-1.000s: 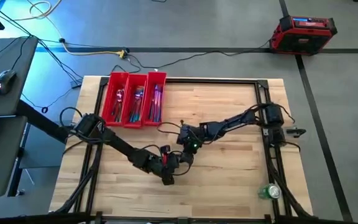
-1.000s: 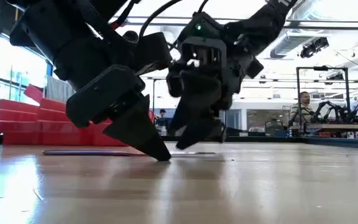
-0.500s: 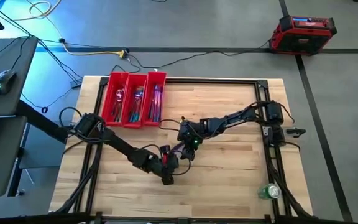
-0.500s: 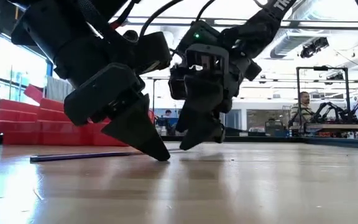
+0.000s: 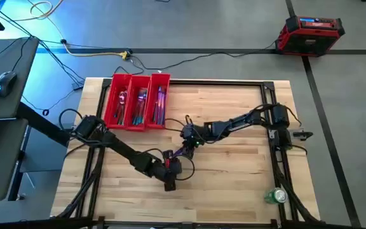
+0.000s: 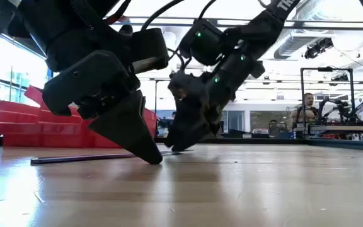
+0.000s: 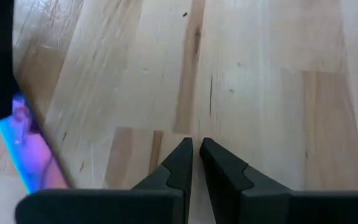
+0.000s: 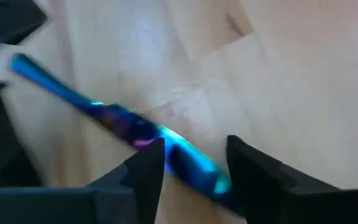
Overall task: Sort silverware
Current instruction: Put the blue knife into the right red bin
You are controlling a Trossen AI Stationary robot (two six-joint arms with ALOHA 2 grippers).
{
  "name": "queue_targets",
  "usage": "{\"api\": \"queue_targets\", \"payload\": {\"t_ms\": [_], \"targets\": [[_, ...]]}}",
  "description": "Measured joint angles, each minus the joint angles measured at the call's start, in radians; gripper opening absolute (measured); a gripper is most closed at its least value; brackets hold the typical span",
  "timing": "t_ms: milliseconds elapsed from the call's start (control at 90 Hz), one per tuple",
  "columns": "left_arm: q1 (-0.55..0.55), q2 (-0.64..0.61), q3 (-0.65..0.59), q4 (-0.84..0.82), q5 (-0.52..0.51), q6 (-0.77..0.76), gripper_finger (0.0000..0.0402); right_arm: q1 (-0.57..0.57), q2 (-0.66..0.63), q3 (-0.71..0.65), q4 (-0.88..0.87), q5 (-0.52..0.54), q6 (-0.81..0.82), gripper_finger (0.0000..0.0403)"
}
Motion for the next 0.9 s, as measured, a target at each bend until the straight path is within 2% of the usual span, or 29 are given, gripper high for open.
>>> {"api": "queue_targets", "payload": {"t_ms": [289, 478, 622, 900], "targets": [[-0.001, -0.002, 0.001, -0.038, -0.017, -0.025, 0.0023, 0.023, 0.006, -0.001, -0.023, -0.265, 0.066, 0.0133], [-0.001, -0.001, -0.001, -0.031, -0.026, -0.032, 0.0023, 0.051, 0.013, -0.002, -0.02, -0.265, 0.11, 0.0133], [0.001, -0.001, -0.003, -0.022, -0.03, -0.032, 0.0023, 0.056, 0.055, 0.001, 0.0, -0.33, 0.15, 0.0132], [0.003, 0.0, -0.005, 0.011, -0.036, -0.03, 0.0023, 0.067, 0.082, 0.003, 0.017, -0.371, 0.164, 0.0132]]}}
